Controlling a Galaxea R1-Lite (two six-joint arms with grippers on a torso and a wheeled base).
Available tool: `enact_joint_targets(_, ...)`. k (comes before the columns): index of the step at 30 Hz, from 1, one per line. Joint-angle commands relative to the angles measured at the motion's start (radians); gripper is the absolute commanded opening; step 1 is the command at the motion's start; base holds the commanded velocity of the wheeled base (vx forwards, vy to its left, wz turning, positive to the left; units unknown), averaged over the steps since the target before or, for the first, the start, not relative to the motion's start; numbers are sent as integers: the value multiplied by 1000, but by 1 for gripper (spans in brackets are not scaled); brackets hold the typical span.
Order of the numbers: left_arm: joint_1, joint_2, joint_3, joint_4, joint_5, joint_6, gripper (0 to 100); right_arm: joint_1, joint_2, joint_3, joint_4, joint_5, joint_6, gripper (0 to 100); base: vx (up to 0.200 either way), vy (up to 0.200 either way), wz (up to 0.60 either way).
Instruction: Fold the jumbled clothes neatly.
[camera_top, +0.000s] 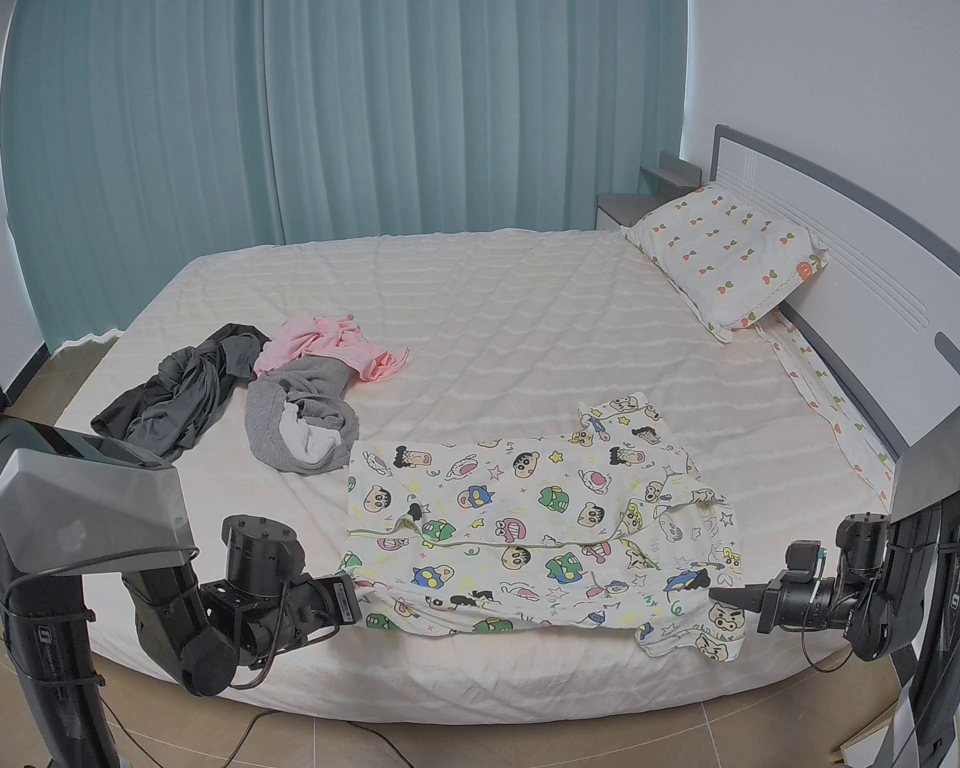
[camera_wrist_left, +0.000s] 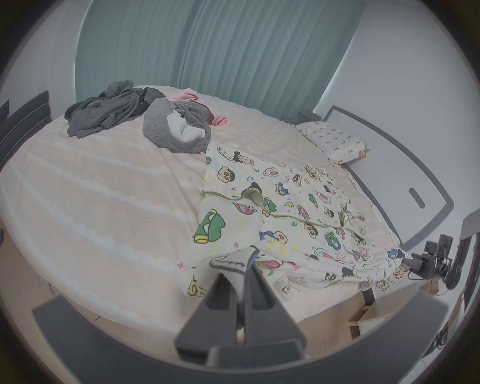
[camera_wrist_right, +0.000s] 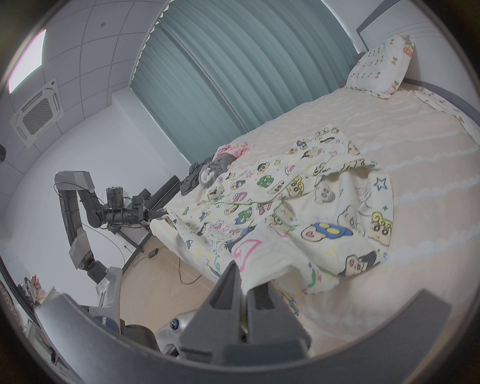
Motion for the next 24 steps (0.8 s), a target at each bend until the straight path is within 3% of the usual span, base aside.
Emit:
enact_joint_targets(1,20,-15,-57,35,3,-10,0,-7,-1,-52,-11,-1,37,0,0,0,0)
enact_joint_targets(9,36,24,-171,141,30,-10,0,-4,42,-143,-9,-26,55,0,0,0,0)
enact_joint_targets(16,40,78,-304,262,38,-16,0,-5,48,-276,112,-26,80,0,0,0,0)
enact_joint_targets(24,40,119,-462,417,38,-93,0,7,41,-428,222,-27,152,0,0,0,0)
